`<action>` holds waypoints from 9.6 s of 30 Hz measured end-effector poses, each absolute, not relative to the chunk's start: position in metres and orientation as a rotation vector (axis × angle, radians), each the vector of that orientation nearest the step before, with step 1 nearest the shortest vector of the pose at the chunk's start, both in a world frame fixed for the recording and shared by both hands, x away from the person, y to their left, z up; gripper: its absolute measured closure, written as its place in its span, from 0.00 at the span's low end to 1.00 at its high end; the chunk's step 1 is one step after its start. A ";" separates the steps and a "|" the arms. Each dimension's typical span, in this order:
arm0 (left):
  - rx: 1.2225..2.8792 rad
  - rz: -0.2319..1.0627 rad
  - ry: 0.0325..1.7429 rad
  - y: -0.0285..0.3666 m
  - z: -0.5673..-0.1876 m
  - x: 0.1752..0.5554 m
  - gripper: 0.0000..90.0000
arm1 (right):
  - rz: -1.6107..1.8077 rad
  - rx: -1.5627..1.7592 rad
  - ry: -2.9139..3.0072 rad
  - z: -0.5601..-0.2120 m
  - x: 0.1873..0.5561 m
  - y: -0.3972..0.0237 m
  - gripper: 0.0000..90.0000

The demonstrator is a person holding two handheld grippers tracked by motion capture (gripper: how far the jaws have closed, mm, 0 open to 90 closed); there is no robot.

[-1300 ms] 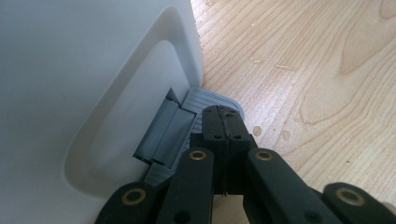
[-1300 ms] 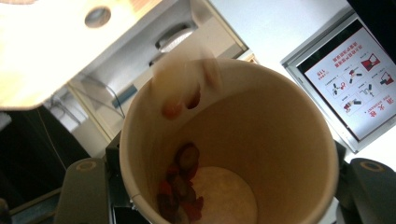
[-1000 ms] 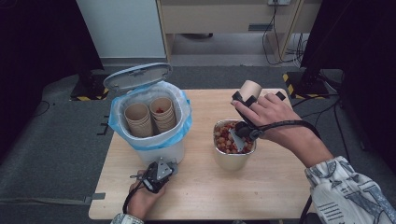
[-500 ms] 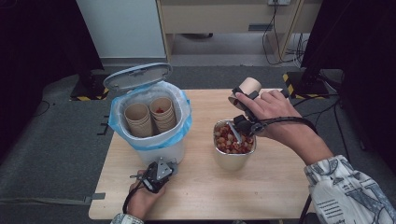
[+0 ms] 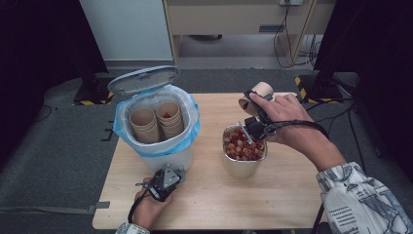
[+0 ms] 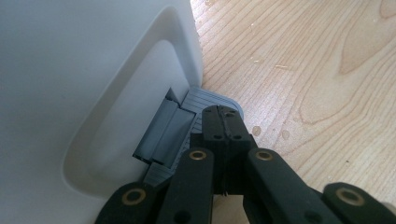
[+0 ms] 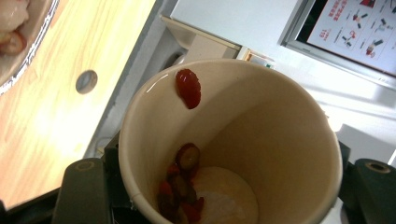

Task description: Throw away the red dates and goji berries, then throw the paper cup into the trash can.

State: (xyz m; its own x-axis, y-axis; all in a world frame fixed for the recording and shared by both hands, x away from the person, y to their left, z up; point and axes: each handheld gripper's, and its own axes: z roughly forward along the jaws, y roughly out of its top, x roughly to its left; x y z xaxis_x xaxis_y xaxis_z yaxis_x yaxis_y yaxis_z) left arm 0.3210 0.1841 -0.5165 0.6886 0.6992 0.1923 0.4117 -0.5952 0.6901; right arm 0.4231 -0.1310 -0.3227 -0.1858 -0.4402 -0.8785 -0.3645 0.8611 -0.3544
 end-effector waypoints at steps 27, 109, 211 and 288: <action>2.277 0.601 0.848 0.184 -0.516 0.321 1.00 | 0.233 -0.354 1.912 -0.321 0.445 -0.127 0.33; 2.273 0.601 0.848 0.184 -0.517 0.321 1.00 | 1.418 0.248 2.210 -0.254 0.460 -0.063 0.32; 2.275 0.600 0.848 0.184 -0.516 0.321 1.00 | 1.606 0.218 2.356 -0.285 0.454 0.035 0.30; 2.275 0.596 0.848 0.184 -0.516 0.321 1.00 | 1.563 0.595 2.375 -0.302 0.466 0.001 0.11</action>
State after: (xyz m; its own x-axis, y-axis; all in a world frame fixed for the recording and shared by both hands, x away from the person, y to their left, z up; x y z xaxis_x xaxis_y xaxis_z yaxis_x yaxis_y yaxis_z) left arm 0.3212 0.1843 -0.5164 0.6906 0.6984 0.1879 0.4131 -0.5941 0.6902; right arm 0.4657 0.0011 -0.3017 -0.8892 0.4567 0.0256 0.2042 0.3461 0.9157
